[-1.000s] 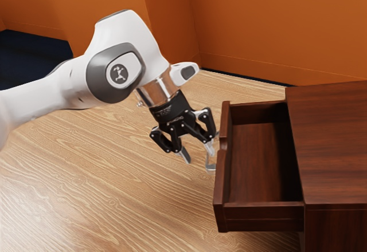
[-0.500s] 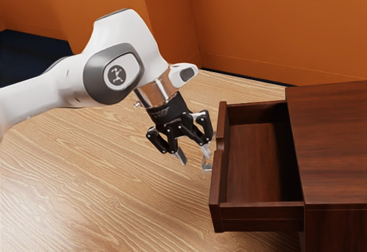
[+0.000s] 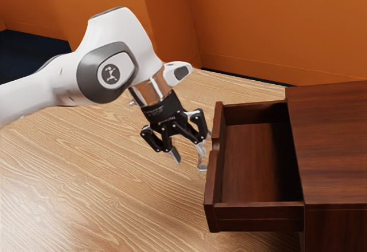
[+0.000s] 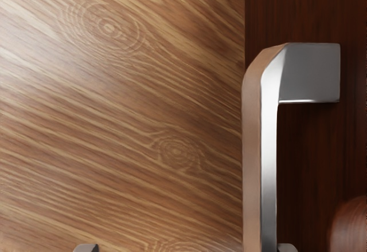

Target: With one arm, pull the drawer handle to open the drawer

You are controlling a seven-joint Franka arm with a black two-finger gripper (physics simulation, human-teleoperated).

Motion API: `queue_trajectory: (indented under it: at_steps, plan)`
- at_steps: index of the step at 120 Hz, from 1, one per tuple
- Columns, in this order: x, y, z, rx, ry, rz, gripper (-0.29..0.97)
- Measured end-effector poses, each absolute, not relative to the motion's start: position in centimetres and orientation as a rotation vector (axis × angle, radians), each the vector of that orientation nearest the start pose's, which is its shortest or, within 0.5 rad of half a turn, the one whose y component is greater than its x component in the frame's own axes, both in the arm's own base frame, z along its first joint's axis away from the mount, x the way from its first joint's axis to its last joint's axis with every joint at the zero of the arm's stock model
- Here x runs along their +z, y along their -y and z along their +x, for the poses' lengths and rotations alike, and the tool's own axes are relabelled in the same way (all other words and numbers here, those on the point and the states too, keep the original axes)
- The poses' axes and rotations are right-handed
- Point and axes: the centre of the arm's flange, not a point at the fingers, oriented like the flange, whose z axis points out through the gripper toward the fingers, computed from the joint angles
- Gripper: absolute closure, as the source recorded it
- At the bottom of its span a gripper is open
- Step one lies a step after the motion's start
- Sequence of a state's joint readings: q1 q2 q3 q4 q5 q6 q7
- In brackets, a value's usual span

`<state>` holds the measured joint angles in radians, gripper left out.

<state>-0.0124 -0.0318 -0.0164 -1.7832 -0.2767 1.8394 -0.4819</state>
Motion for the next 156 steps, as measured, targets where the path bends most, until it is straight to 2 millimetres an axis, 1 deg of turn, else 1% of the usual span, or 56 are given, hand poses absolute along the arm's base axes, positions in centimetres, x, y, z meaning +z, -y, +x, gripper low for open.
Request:
queue_trajectory:
  at_steps: [10,30,35,61,90,127,146,156]
  plan:
    - [56.8,2.8,56.0,-0.030,0.901,-3.302,0.33]
    - [56.8,0.2,55.9,-0.038,0.969,-3.270,0.33]
    - [56.8,-0.1,55.9,-0.040,0.970,-3.261,0.33]
    - [57.3,1.1,55.1,-0.018,0.907,-3.251,0.33]
    - [57.2,1.1,54.9,0.009,0.888,-3.234,0.33]
    - [57.2,1.9,55.1,0.015,0.860,-3.240,0.30]
    - [57.6,1.7,54.9,-0.001,0.861,-3.242,0.24]
    - [58.5,1.8,54.6,-0.027,0.850,-3.243,0.19]
